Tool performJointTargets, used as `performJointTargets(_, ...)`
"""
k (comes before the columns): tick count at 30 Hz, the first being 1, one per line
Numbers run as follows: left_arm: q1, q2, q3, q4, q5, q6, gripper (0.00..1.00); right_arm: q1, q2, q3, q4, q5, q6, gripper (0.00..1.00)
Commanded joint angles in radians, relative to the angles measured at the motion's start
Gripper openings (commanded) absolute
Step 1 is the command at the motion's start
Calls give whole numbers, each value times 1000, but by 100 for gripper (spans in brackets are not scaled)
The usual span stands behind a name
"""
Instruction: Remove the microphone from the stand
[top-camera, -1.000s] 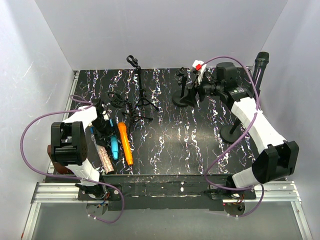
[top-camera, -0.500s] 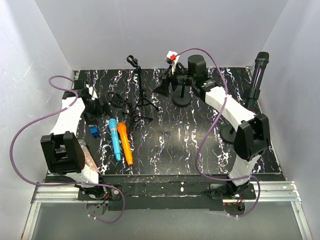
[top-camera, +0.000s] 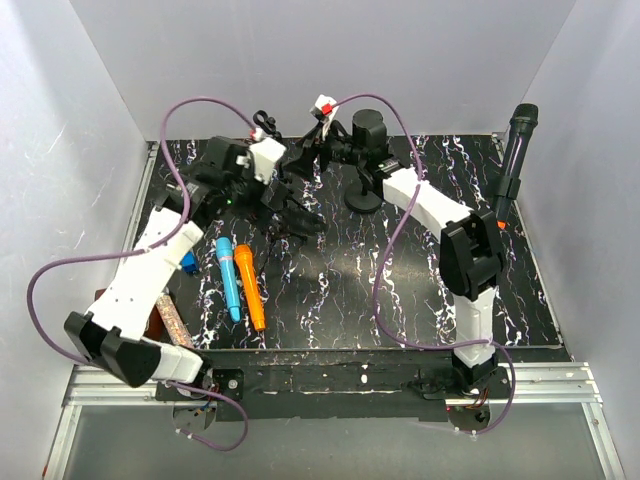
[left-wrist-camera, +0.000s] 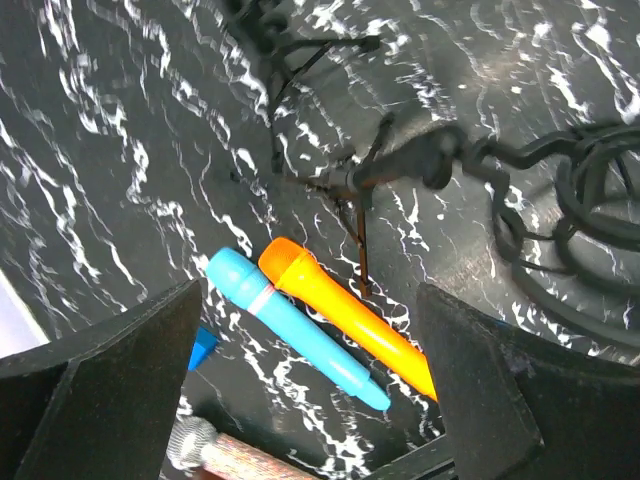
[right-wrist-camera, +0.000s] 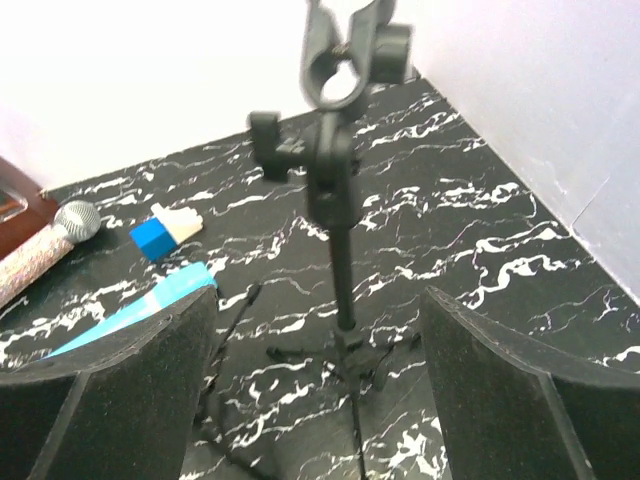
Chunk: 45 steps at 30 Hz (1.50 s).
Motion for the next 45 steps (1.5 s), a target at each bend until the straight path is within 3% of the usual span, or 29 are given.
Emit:
performJointTargets(1, -121, -71, 72, -72, -160, 180, 88, -18, 75, 132, 100, 1, 60, 87)
performJointTargets(5, -181, -104, 66, -70, -266, 227, 90, -15, 173, 251, 79, 9, 72, 86)
performJointTargets(9, -192, -123, 63, -107, -270, 210, 90, 17, 245, 360, 48, 40, 54, 84)
performJointTargets(18, -191, -159, -16, -72, -175, 201, 89, 20, 207, 338, 19, 52, 60, 82)
performJointTargets(23, -191, -148, 17, -84, -63, 227, 86, 7, 169, 284, -36, -60, 83, 81)
performJointTargets(29, -191, -263, -114, -9, 354, 549, 88, -56, -51, 16, -15, -117, 60, 90)
performJointTargets(35, -195, -148, -161, -38, 626, 784, 84, -119, -284, -200, -93, -123, 15, 90)
performJointTargets(42, -342, 79, -177, -60, 738, 1002, 74, -176, -598, -438, -202, -53, -74, 89)
performJointTargets(45, -376, 165, -181, -81, 775, 1069, 70, -188, -706, -451, -277, 13, -86, 89)
